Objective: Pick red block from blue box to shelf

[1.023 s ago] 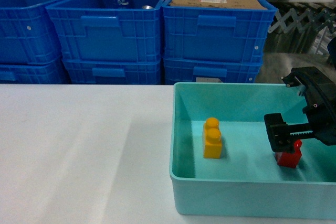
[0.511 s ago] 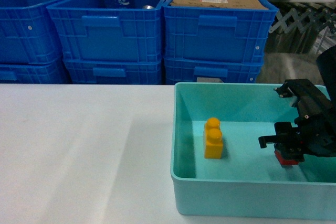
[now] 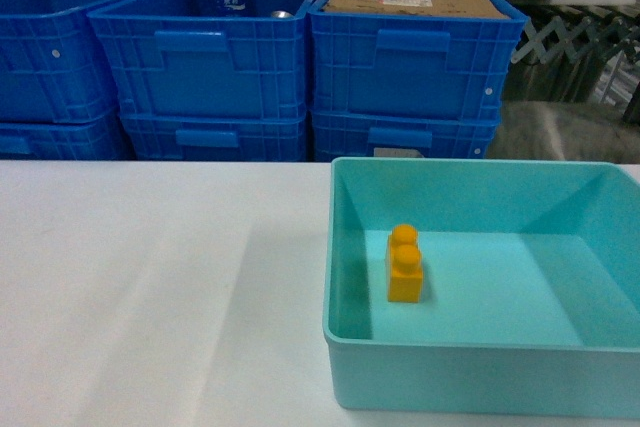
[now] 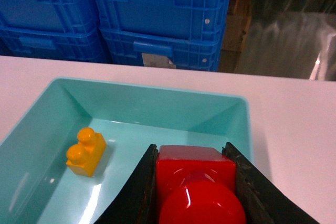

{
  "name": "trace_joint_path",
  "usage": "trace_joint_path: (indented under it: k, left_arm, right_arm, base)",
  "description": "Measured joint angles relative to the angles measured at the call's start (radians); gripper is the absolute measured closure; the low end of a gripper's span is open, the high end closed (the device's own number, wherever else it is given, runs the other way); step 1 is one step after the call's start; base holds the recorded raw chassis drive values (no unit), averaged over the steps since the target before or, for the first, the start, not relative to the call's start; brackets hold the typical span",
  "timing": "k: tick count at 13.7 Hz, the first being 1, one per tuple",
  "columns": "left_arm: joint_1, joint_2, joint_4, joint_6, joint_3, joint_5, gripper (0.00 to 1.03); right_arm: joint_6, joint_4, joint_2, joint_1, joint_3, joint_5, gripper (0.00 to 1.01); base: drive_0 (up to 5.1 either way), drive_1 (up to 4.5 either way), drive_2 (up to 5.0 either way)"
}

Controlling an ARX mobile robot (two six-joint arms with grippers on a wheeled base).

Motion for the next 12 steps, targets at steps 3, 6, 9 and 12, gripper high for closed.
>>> trace_joint_path:
  k: [3,6,9,12]
  left_arm:
    - [0.000,0.000,0.000,0.000,0.000,0.001,0.05]
    - [0.001,0.000,-0.001,0.000,0.000,-0.002,0.05]
    - [0.000,0.000,0.000,0.000,0.000,0.001,0.05]
    - [0.000,0.000,0.000,0.000,0.000,0.000,0.05]
  right_arm:
    - [-0.010,0.180,-0.054,0.017,-0.082,0.065,0.72]
    - [0.015,0.467,-0.079,0.045,-0.259,0.229,0.72]
    - [0.018,0.468,-0.230,0.039,-0.349,0.237,0.73]
    - [0.020,0.407,-0.351,0.039,-0.428,0.237,0.73]
  base:
    - [0.0,0.00,0.0]
    - [0.0,0.00,0.0]
    - [0.0,0.00,0.0]
    - [0.0,0.00,0.0]
